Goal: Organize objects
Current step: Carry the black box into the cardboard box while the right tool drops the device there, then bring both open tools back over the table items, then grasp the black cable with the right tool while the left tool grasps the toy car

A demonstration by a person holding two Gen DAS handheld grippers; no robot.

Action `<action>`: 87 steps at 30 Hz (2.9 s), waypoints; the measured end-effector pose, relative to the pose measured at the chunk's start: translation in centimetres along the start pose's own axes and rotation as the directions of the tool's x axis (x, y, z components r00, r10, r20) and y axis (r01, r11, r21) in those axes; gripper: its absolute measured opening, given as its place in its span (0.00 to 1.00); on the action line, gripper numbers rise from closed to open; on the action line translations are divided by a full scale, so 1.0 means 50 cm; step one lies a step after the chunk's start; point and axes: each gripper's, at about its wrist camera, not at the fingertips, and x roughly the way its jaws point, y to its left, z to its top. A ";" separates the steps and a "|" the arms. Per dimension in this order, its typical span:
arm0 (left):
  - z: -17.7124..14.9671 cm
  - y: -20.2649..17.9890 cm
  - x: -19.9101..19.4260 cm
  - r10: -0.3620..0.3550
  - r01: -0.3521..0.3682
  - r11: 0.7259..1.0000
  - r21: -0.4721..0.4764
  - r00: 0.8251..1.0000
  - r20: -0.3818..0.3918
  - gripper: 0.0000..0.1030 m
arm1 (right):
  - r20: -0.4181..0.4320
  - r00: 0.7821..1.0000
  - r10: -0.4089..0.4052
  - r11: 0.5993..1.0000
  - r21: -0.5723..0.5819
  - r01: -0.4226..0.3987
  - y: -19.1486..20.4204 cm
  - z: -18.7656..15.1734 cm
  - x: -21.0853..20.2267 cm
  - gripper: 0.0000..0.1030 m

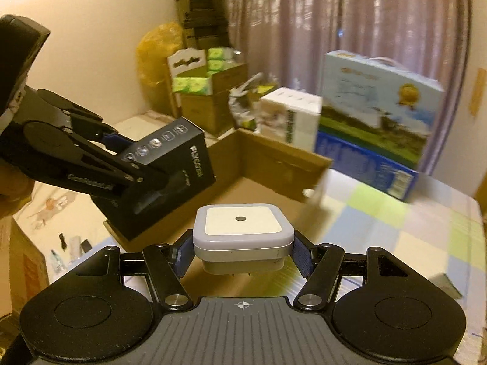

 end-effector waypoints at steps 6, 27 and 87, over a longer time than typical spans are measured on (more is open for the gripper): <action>-0.017 0.069 0.064 -0.011 0.010 0.999 -0.053 1.000 -0.023 0.37 | -0.060 0.998 0.013 0.999 -0.037 -0.015 0.028 0.004 0.100 0.61; -0.053 0.098 0.054 -0.023 0.031 0.985 -0.172 0.999 0.049 0.56 | 0.081 0.994 -0.068 0.997 0.025 0.066 -0.013 -0.090 0.021 0.65; -0.045 -0.589 0.344 -0.345 0.345 0.939 -0.012 0.936 -0.069 0.68 | -0.259 0.945 -0.201 0.914 0.298 0.276 -0.496 -0.520 -0.113 0.19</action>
